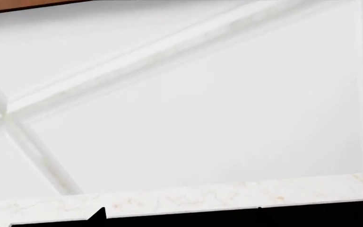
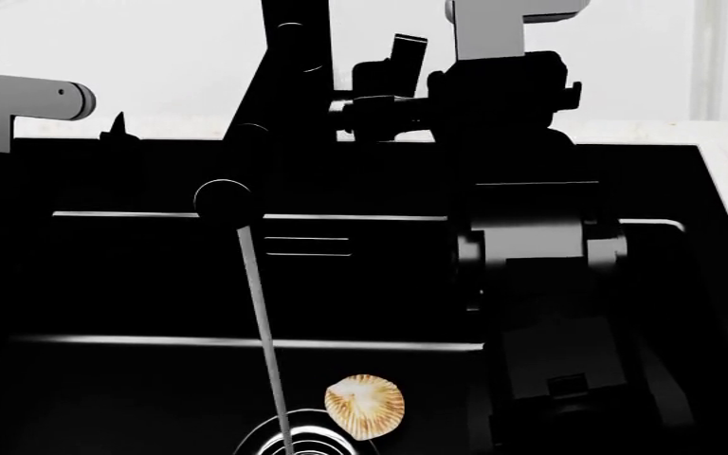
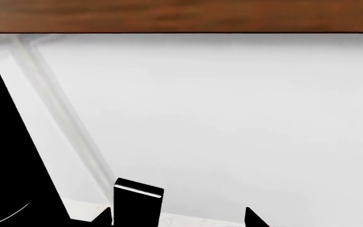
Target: Turn on the sink faucet.
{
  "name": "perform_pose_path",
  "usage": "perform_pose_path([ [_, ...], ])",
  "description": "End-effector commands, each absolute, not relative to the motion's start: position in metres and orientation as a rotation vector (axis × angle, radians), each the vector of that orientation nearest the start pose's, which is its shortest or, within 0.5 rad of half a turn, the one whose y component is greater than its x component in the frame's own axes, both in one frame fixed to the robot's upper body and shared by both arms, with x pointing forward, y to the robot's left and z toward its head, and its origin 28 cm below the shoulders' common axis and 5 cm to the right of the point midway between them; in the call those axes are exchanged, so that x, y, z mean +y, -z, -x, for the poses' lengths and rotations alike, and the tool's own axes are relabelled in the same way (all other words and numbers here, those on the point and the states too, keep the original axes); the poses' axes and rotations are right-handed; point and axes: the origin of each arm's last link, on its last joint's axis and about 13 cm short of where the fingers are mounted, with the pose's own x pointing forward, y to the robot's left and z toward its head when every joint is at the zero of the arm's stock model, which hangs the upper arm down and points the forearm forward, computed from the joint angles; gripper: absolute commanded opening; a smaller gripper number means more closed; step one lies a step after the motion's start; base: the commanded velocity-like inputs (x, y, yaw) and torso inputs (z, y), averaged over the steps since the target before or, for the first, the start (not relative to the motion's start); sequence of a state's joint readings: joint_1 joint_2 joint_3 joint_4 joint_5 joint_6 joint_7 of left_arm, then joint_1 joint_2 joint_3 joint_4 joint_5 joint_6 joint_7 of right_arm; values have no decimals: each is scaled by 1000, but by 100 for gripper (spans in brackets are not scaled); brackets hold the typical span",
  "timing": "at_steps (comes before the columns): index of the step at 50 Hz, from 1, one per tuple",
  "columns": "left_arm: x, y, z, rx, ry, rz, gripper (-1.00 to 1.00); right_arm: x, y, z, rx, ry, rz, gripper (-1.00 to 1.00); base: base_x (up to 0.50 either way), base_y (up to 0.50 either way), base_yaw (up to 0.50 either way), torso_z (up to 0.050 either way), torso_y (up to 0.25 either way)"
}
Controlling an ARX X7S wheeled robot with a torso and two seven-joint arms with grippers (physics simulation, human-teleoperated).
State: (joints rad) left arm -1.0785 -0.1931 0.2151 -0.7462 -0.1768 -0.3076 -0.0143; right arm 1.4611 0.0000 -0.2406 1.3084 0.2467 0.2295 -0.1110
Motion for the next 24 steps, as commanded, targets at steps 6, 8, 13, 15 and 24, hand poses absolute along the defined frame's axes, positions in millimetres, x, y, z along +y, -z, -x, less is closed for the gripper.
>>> perform_pose_path([
  [6,252,-180,-407,0,-24,-110,100,-100,-232,-438,60,-59,-43,100,0,0,0,0,0],
  [8,251,-180,-407,0,-25,-111,100,-102,-230,-438,67,-42,-39,100,0,0,0,0,0],
  [13,251,-181,-407,-2,-26,-110,100,-106,-227,-437,74,-34,-45,100,0,0,0,0,0],
  [15,251,-180,-407,-2,-25,-110,100,-106,-229,-437,71,-32,-40,100,0,0,0,0,0],
  [24,249,-184,-405,-9,-20,-107,100,-107,-231,-438,47,-50,6,100,0,0,0,0,0],
])
